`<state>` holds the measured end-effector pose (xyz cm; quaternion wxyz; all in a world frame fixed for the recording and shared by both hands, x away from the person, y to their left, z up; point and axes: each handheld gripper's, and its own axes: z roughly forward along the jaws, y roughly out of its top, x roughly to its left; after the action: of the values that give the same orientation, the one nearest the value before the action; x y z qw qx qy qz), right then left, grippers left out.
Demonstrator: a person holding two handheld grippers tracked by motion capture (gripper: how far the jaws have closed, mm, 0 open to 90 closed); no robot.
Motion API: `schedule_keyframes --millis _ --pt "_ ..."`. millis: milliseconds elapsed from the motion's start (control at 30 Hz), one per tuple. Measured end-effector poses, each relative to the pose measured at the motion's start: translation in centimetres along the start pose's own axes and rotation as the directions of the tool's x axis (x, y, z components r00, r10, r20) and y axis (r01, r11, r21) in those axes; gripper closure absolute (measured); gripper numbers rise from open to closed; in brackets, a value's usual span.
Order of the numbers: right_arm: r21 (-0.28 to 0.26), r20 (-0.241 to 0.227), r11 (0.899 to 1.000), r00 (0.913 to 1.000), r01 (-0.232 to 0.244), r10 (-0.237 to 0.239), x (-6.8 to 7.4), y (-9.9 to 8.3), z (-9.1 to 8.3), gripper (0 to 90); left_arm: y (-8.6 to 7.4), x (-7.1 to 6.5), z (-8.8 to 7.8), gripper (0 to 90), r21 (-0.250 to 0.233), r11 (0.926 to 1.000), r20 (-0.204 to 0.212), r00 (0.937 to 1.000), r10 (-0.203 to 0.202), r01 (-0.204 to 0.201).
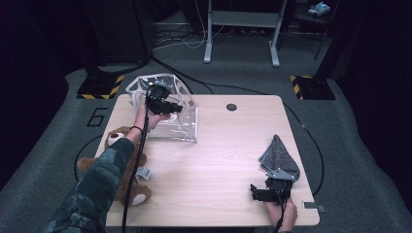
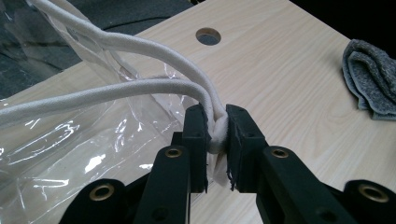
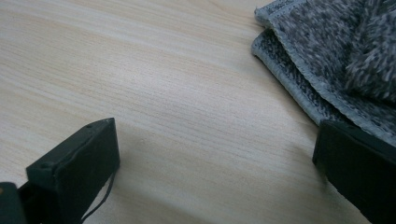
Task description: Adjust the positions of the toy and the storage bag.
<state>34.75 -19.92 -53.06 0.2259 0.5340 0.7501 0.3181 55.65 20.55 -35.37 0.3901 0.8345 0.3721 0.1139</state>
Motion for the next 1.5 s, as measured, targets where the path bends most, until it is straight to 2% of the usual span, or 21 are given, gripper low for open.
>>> schedule_keyframes --millis 100,133,200,233,333,433,500,533,667,733,800,900,1000,1033,1067,1133,1200,1267,1300,1367,1500 --pt "0.002 0.001 1.000 1.0000 0.008 -0.008 -0.1 0.0 0.0 0.0 0.1 0.1 -0.1 69.9 0.006 1.0000 -0.004 1.0000 0.000 0.000" --pt "0.001 0.001 1.000 1.0000 0.004 -0.004 0.0 0.0 0.0 0.0 0.0 0.4 -0.4 57.8 -0.006 0.9998 -0.001 0.9999 -0.017 0.017" --pt "0.002 0.001 1.000 1.0000 0.008 -0.008 -0.1 0.0 0.0 0.0 -0.1 0.6 -0.7 46.7 -0.009 0.9997 -0.011 0.9997 -0.023 0.023" --pt "0.003 0.001 1.000 1.0000 0.006 -0.006 -0.1 0.0 0.0 0.0 -0.2 0.9 -1.1 46.7 -0.028 0.9988 -0.012 0.9991 -0.041 0.041" --pt "0.001 0.000 1.000 1.0000 0.001 -0.001 0.0 0.0 0.0 0.0 -0.7 2.1 -2.7 32.4 -0.049 0.9969 -0.047 0.9969 -0.063 0.061" --pt "0.002 0.000 1.000 1.0000 0.002 -0.002 0.0 0.0 0.0 0.0 -1.1 2.9 -3.6 27.1 -0.066 0.9947 -0.070 0.9940 -0.084 0.079" --pt "0.001 -0.001 1.000 1.0000 -0.002 0.002 0.0 0.0 0.0 0.0 -1.6 4.0 -4.7 25.9 -0.089 0.9912 -0.126 0.9861 -0.109 0.098" --pt "0.001 -0.001 1.000 1.0000 -0.002 0.002 0.0 0.0 0.0 0.0 -1.6 4.0 -4.7 24.6 -0.089 0.9912 -0.126 0.9861 -0.109 0.098" --pt "0.001 -0.001 1.000 1.0000 -0.001 0.001 0.0 0.0 0.0 0.0 -2.4 5.3 -6.1 20.3 -0.103 0.9871 -0.184 0.9729 -0.140 0.123" --pt "0.001 -0.001 1.000 1.0000 -0.002 0.002 0.0 0.0 0.0 0.0 -2.9 6.1 -6.4 20.2 -0.103 0.9847 -0.208 0.9650 -0.159 0.140" --pt "0.001 -0.001 1.000 1.0000 -0.002 0.002 0.0 0.0 0.0 0.0 -3.4 6.9 -6.6 19.7 -0.103 0.9799 -0.242 0.9511 -0.192 0.171" --pt "0.001 -0.001 1.000 1.0000 -0.001 0.001 0.0 0.0 0.0 0.0 -4.2 8.3 -6.8 19.8 -0.084 0.9739 -0.272 0.9356 -0.226 0.211" --pt "0.001 -0.001 1.000 1.0000 -0.002 0.002 0.0 0.0 0.0 0.0 -4.8 9.3 -6.6 22.1 -0.074 0.9655 -0.274 0.9259 -0.260 0.249" --pt "0.001 -0.001 1.000 1.0000 -0.001 0.001 0.0 0.0 0.0 0.0 -5.0 9.6 -6.6 28.5 -0.060 0.9663 -0.277 0.9259 -0.257 0.250" --pt "0.001 -0.001 1.000 1.0000 -0.001 0.001 0.0 0.0 0.0 0.0 -5.1 9.9 -6.5 28.5 -0.053 0.9637 -0.272 0.9248 -0.266 0.262" --pt "0.001 -0.001 1.000 1.0000 -0.002 0.002 0.0 0.0 0.0 0.0 -5.5 10.4 -5.9 37.4 -0.048 0.9554 -0.275 0.9156 -0.293 0.292" --pt "0.002 -0.001 1.000 1.0000 -0.001 0.001 0.0 0.0 0.0 0.0 -5.5 10.5 -5.8 39.7 -0.033 0.9572 -0.288 0.9144 -0.285 0.288" --pt "0.001 -0.001 1.000 1.0000 -0.001 0.001 0.0 0.0 0.0 0.0 -5.5 10.5 -5.3 47.6 -0.014 0.9613 -0.283 0.9211 -0.268 0.275" --pt "0.001 -0.001 1.000 1.0000 -0.001 0.001 0.0 0.0 0.0 0.0 -5.4 10.4 -5.0 48.1 -0.001 0.9638 -0.300 0.9194 -0.255 0.267" --pt "0.001 -0.001 1.000 1.0000 -0.001 0.001 0.0 0.0 0.0 0.0 -5.4 10.3 -4.5 55.4 0.015 0.9689 -0.300 0.9256 -0.231 0.247" --pt "0.002 -0.001 1.000 1.0000 -0.001 0.001 0.0 0.0 0.0 0.0 -5.5 10.3 -4.3 65.8 0.011 0.9693 -0.324 0.9179 -0.229 0.246"
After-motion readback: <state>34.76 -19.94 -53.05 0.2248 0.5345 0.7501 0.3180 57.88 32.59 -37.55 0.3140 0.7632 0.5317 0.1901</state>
